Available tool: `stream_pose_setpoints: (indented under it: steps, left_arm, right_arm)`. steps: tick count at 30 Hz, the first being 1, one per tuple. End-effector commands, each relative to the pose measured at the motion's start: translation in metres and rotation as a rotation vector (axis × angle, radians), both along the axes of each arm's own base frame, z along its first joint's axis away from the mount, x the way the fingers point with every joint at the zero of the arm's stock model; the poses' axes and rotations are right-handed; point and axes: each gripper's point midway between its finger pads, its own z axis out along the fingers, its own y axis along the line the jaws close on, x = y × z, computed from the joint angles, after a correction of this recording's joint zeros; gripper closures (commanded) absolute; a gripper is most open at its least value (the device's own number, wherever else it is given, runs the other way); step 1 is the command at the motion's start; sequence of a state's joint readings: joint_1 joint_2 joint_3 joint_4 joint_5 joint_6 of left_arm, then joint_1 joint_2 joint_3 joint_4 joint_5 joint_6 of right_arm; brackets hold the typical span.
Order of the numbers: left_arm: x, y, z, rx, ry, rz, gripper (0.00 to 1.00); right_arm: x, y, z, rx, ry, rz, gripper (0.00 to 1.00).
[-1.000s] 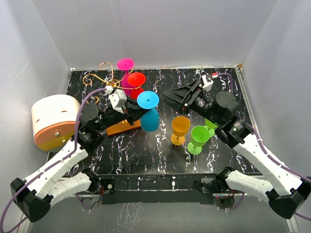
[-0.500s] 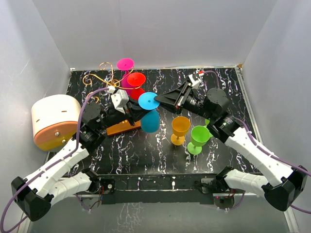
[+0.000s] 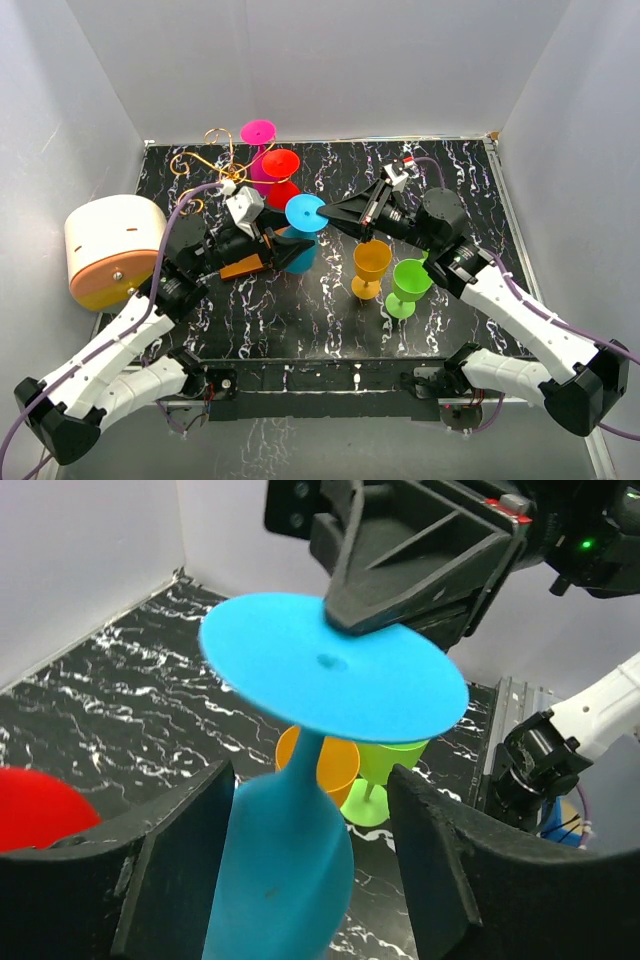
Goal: Place the wine glass upside down on the wine glass rack
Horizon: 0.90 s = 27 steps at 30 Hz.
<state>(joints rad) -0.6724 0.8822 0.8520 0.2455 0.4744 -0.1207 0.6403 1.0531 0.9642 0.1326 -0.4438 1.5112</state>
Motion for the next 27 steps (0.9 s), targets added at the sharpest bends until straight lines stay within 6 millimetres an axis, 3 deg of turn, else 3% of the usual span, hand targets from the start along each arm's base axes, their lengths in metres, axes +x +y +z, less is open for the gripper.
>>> stream_pose_setpoints:
  steps: [1,6,10,15,21,24,27]
  left_arm:
    - [-0.005,0.02,0.013,-0.005,0.108,0.093,0.37]
    - [-0.019,0.03,0.017,-0.002,0.303,0.126,0.36]
    - [-0.036,0.026,0.029,-0.131,0.537,0.09,0.35]
    - [-0.029,0.024,0.027,-0.351,0.899,0.169,0.36]
    - [-0.023,0.026,0.053,-0.523,0.982,0.167,0.34]
    - [-0.015,0.021,0.049,-0.531,1.058,0.195,0.37]
    - [-0.006,0.017,0.04,-0.496,1.097,0.242,0.47]
  right_arm:
    - [-0.006,-0.009,0.034,0.081,-0.078,-0.021,1.0]
    - [-0.002,-0.007,0.033,0.086,-0.056,-0.027,1.0]
    - [0.003,-0.005,0.03,0.061,-0.044,-0.04,1.0]
    - [0.005,-0.001,0.02,0.03,-0.035,-0.025,1.0]
    - [0.008,0.001,0.009,-0.022,-0.041,-0.032,1.0]
    - [0.007,0.002,0.012,-0.02,-0.057,-0.023,1.0]
    - [0.005,0.002,0.017,-0.021,-0.076,-0.014,1.0]
